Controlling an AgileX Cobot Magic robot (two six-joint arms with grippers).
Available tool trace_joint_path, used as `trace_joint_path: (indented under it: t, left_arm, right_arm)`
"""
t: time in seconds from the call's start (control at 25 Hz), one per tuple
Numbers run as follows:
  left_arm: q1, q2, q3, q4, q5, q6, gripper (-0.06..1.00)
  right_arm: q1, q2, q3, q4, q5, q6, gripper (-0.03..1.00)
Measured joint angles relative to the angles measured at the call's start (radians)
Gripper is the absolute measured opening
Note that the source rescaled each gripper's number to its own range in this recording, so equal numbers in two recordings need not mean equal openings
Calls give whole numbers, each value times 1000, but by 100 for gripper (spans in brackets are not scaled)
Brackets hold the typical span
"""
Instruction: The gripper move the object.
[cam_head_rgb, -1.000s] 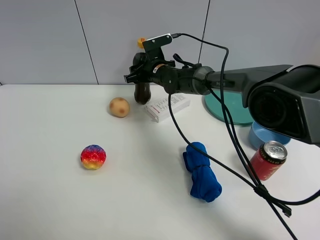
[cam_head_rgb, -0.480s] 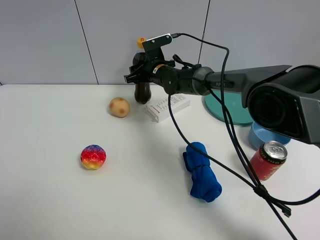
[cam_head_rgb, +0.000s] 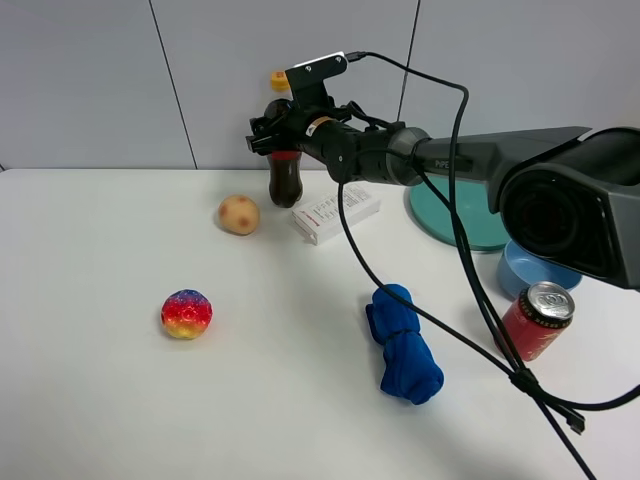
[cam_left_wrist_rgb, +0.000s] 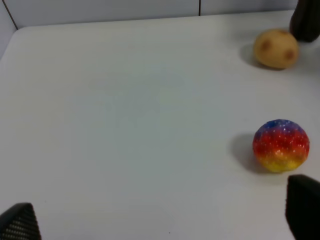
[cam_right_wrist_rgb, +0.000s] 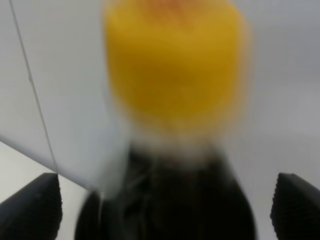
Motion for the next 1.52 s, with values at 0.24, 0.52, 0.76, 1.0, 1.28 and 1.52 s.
trace_joint_path:
  t: [0.24,0.52,0.76,1.0,1.28,1.52]
  left_arm:
    - [0,0,0,0,0,0,100]
    - [0,0,0,0,0,0,100]
    - [0,0,0,0,0,0,100]
    - [0,0,0,0,0,0,100]
    - [0,0,0,0,0,0,100]
    - [0,0,0,0,0,0,100]
  right_arm:
    - [0,0,0,0,3,0,57]
    - [0,-48,0,0,120,0,58]
    - [0,-165,0,-1,225,0,58]
    - [0,-297,0,-1,392,0,58]
    - [0,-504,0,-67,711,0,58]
    - [0,-645,0,-149,998,0,58]
